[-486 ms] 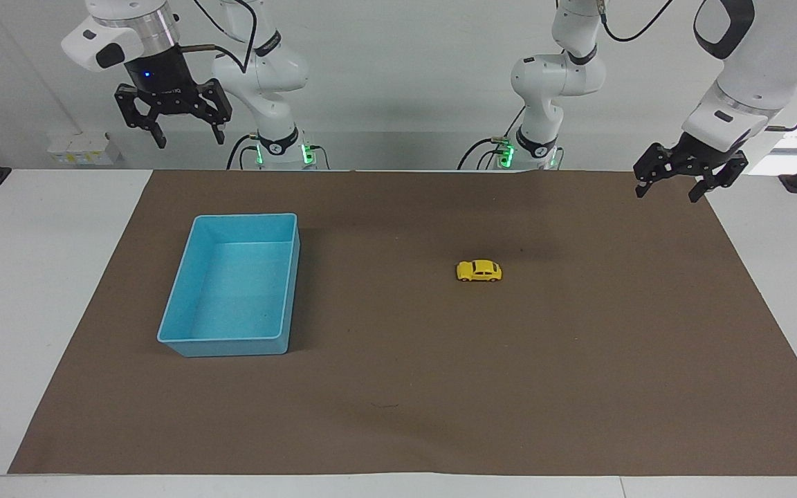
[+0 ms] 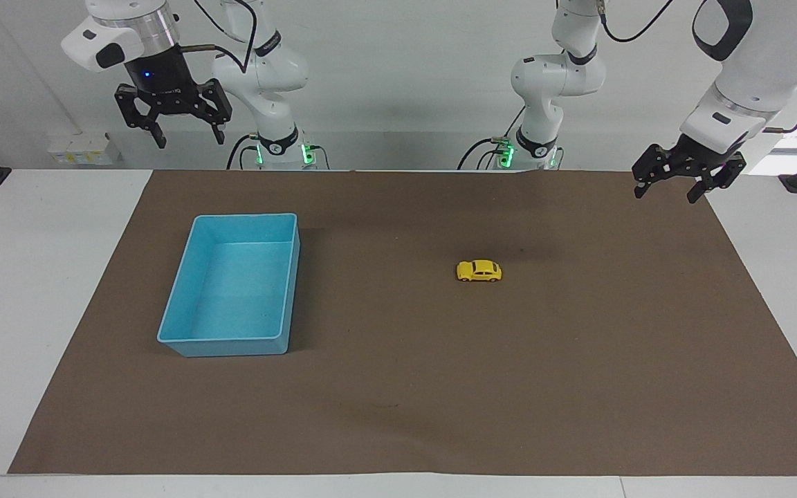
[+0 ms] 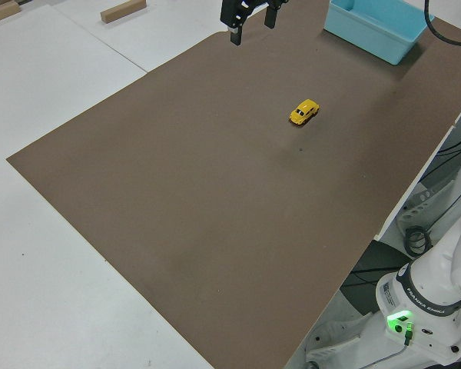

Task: Wind up and store yellow beetle car
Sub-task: 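Move the left gripper in toward the yellow toy car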

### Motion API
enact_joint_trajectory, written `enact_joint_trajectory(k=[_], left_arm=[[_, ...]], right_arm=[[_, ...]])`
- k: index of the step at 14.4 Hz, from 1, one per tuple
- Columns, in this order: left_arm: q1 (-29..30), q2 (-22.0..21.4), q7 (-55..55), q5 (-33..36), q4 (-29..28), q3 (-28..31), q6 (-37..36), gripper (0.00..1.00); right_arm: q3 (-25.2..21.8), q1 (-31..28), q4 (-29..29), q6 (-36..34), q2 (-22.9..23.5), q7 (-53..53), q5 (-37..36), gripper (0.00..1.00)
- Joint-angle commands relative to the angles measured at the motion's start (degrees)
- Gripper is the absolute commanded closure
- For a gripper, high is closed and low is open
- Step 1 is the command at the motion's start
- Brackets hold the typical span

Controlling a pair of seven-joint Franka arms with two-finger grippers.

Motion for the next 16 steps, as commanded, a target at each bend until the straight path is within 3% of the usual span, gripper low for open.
enact_joint_trajectory(k=[1,8,16], left_arm=[[-0.2,-0.9,2.6,0.7,-0.9,0.0,-1.1,0.00],[-0.9,-0.8,12.5,0.7,-1.5,-0.2,-1.3,0.00],[-2.4,-1.0,36.5,0.5,-2.3,-0.2,-1.0,0.00]], right_arm=[[0.1,-0.4,-0.8,0.8,-0.5,0.9,0.4,0.00],[0.1,-0.4,-0.8,0.8,-0.5,0.9,0.4,0.00],[0.1,-0.4,-0.8,0.8,-0.5,0.9,0.4,0.00]])
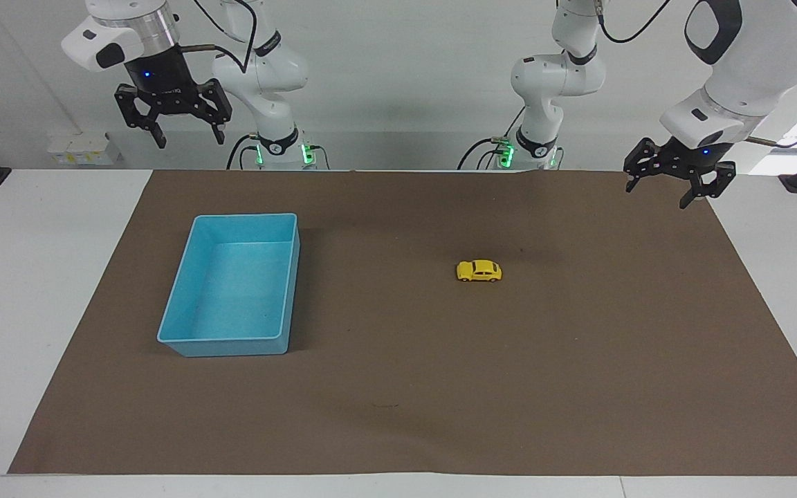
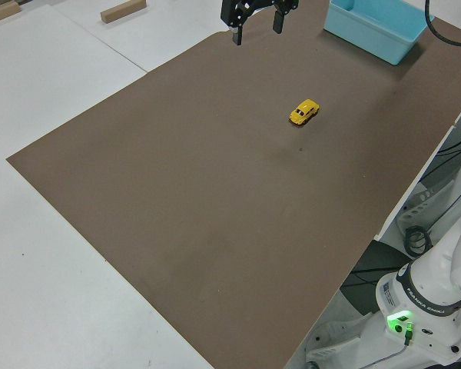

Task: Wind up and store yellow beetle car
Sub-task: 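Move the left gripper in toward the yellow toy car, then lower the left gripper onto the top of the yellow car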

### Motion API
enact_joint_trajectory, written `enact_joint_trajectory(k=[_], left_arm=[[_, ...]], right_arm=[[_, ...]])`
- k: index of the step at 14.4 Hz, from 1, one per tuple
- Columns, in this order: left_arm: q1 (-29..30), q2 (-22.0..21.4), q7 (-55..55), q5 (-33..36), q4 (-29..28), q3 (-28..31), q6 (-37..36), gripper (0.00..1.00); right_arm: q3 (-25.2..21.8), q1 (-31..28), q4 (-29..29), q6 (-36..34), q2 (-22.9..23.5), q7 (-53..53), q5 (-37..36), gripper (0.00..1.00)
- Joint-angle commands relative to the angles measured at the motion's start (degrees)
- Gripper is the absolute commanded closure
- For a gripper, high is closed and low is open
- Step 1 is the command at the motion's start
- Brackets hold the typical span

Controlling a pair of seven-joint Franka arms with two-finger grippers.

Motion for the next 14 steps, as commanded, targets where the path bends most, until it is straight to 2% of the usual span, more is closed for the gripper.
enact_joint_trajectory(k=[1,3,7,14], left_arm=[[-1.4,-0.9,8.7,0.5,-1.8,0.7,-0.2,0.00],[-1.7,-0.2,16.8,0.4,-2.3,0.7,0.1,0.00],[-2.8,0.6,24.4,0.1,-4.9,0.7,2.6,0.00],[-5.7,0.6,30.9,0.1,-16.1,0.7,15.2,0.00]], right_arm=[[0.1,-0.4,-0.8,0.8,-0.5,0.9,0.4,0.00],[0.1,-0.4,-0.8,0.8,-0.5,0.9,0.4,0.00],[0.1,-0.4,-0.8,0.8,-0.5,0.9,0.4,0.00],[0.1,-0.4,-0.8,0.8,-0.5,0.9,0.4,0.00]])
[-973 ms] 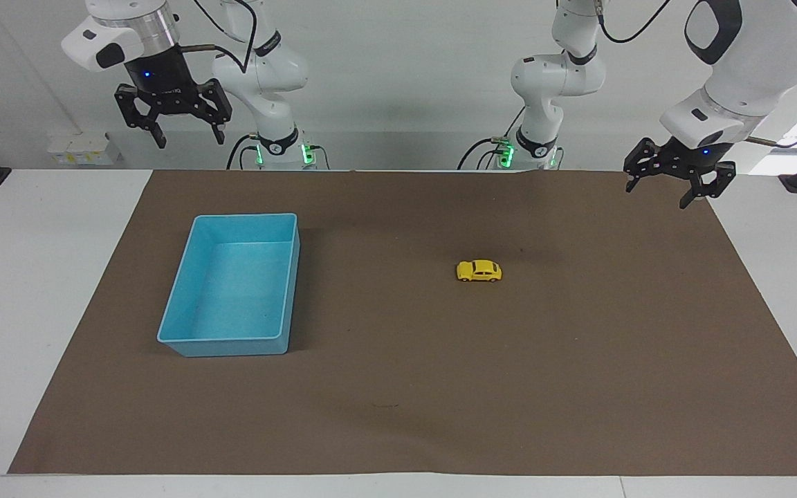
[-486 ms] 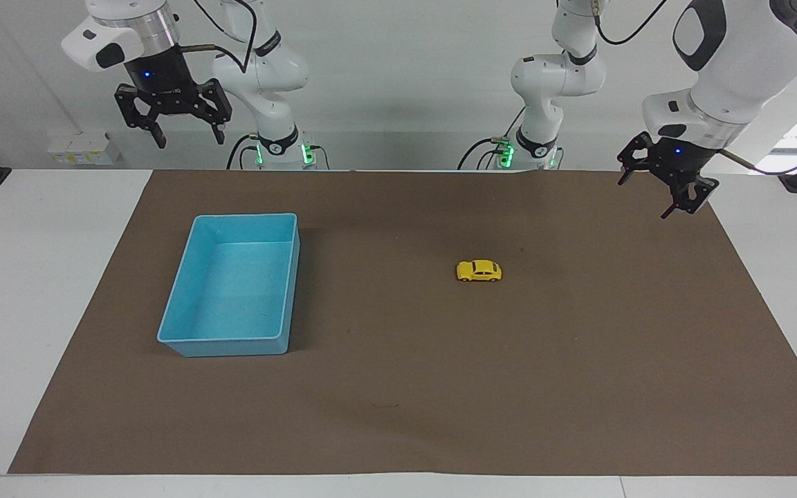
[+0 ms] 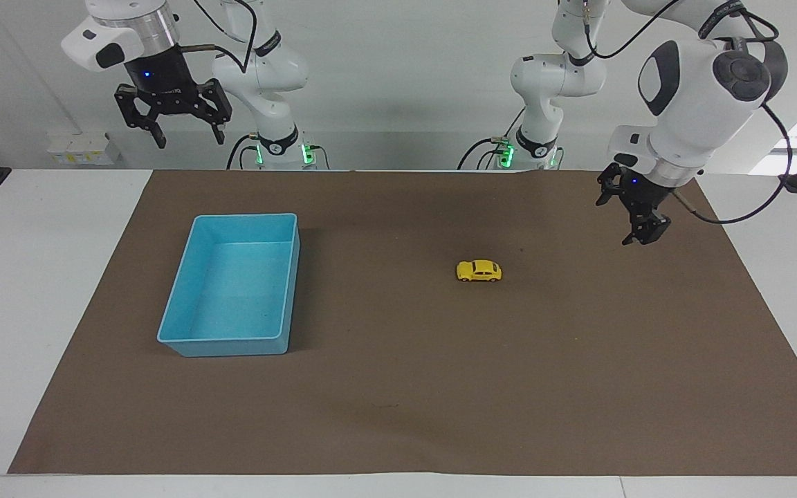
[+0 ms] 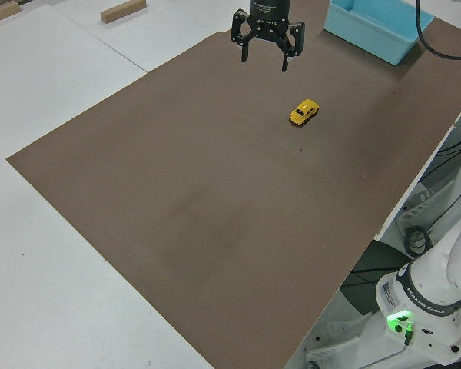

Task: Wind up and store yellow beetle car
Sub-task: 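Lower the left gripper onto the top of the yellow car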

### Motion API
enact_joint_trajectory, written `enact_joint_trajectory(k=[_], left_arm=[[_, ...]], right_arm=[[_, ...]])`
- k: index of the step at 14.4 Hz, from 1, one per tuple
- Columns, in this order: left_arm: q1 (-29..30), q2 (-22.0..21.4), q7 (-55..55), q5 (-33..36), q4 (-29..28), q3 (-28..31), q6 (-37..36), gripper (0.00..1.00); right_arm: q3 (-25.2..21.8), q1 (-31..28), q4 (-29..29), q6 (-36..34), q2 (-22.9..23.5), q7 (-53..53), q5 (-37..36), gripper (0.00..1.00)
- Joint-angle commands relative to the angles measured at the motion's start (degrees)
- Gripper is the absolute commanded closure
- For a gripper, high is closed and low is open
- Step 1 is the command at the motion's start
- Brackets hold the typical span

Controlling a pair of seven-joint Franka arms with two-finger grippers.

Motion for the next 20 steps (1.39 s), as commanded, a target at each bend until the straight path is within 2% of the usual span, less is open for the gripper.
enact_joint_trajectory(k=[1,5,9,16,20], left_arm=[[-1.9,-1.1,1.7,0.1,-5.8,0.8,6.5,0.00],[-4.7,0.5,3.1,0.1,-10.5,0.8,12.0,0.00],[-7.3,1.3,2.5,0.1,-17.6,0.8,22.5,0.00],[-16.1,3.4,-5.9,0.1,-21.5,0.8,30.2,0.00],[-18.9,3.2,-9.1,0.1,-22.5,0.8,33.0,0.00]], right_arm=[[0.1,-0.4,-0.8,0.8,-0.5,0.9,0.4,0.00],[0.1,-0.4,-0.8,0.8,-0.5,0.9,0.4,0.00],[0.1,-0.4,-0.8,0.8,-0.5,0.9,0.4,0.00],[0.1,-0.4,-0.8,0.8,-0.5,0.9,0.4,0.00],[0.1,-0.4,-0.8,0.8,-0.5,0.9,0.4,0.00]])
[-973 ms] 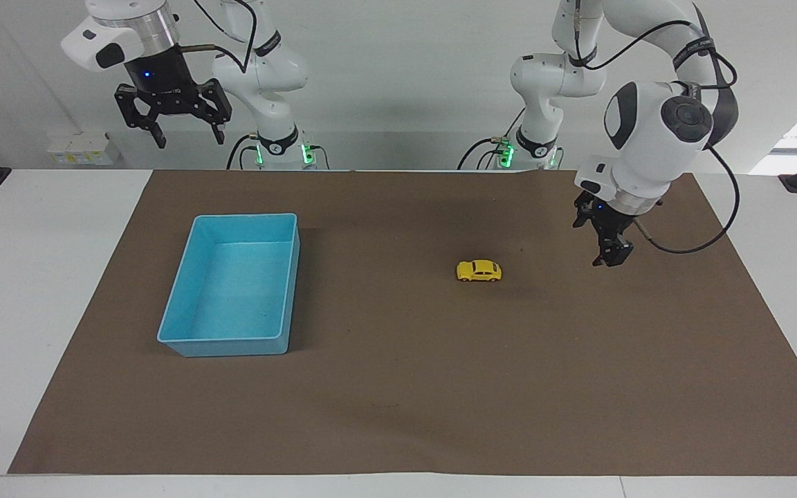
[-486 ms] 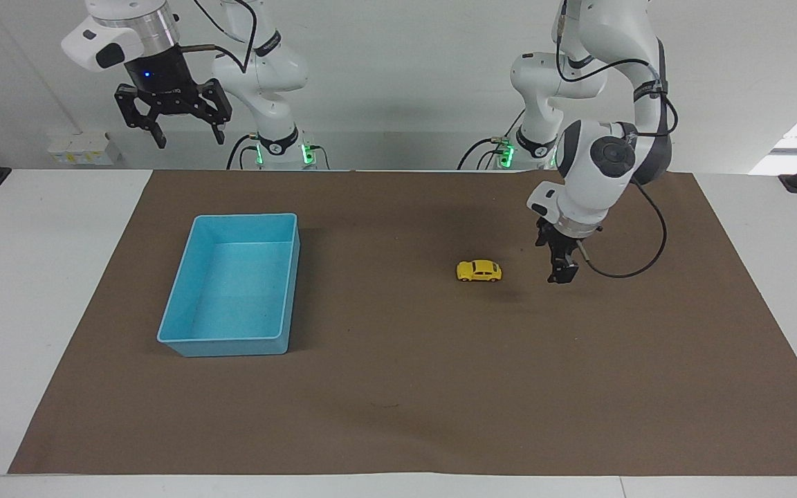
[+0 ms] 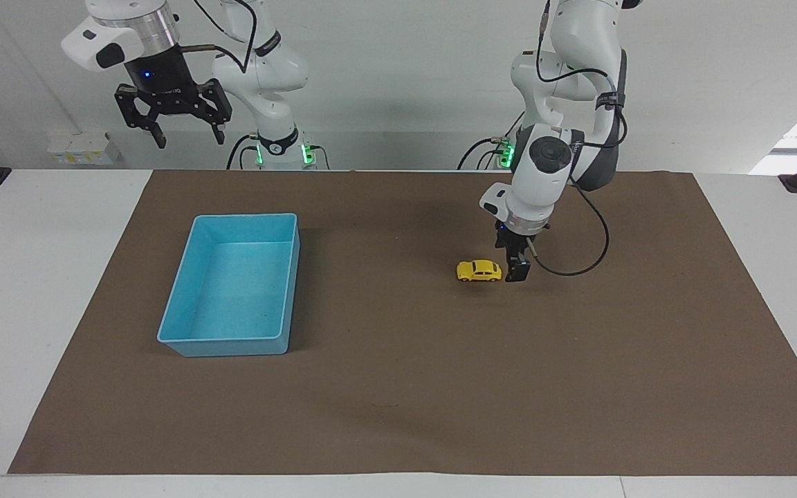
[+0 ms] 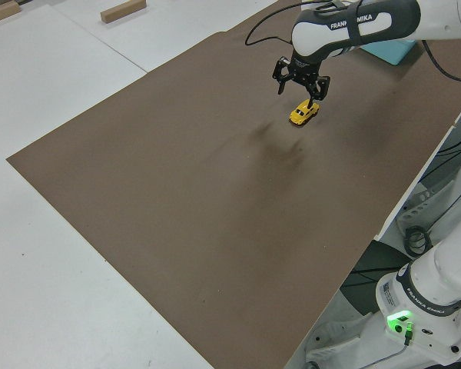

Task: Wind up and store yellow beetle car
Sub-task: 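Lower the left gripper onto the top of the yellow car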

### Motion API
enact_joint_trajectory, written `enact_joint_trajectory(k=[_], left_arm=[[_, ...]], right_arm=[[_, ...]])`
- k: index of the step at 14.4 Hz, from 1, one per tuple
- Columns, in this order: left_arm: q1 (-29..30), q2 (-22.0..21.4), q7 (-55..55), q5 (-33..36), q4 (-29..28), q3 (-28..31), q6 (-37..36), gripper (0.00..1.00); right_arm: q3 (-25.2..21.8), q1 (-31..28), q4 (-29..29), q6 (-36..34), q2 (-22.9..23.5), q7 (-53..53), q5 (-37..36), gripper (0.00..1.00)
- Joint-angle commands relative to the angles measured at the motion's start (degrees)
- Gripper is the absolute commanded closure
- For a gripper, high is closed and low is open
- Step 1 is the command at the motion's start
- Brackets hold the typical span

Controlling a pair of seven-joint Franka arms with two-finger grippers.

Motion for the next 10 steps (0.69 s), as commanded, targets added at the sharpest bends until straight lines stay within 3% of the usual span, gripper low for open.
enact_joint_trajectory(k=[1,4,10], left_arm=[[-1.7,-0.8,-1.9,0.1,-1.6,1.0,3.0,0.00],[-2.7,-1.5,-3.5,0.1,-7.5,1.0,11.9,0.00],[-4.1,-0.8,-8.0,0.1,-8.7,1.0,14.4,0.00]], right_arm=[[0.1,-0.4,-0.8,0.8,-0.5,0.9,0.4,0.00],[0.1,-0.4,-0.8,0.8,-0.5,0.9,0.4,0.00],[0.1,-0.4,-0.8,0.8,-0.5,0.9,0.4,0.00]])
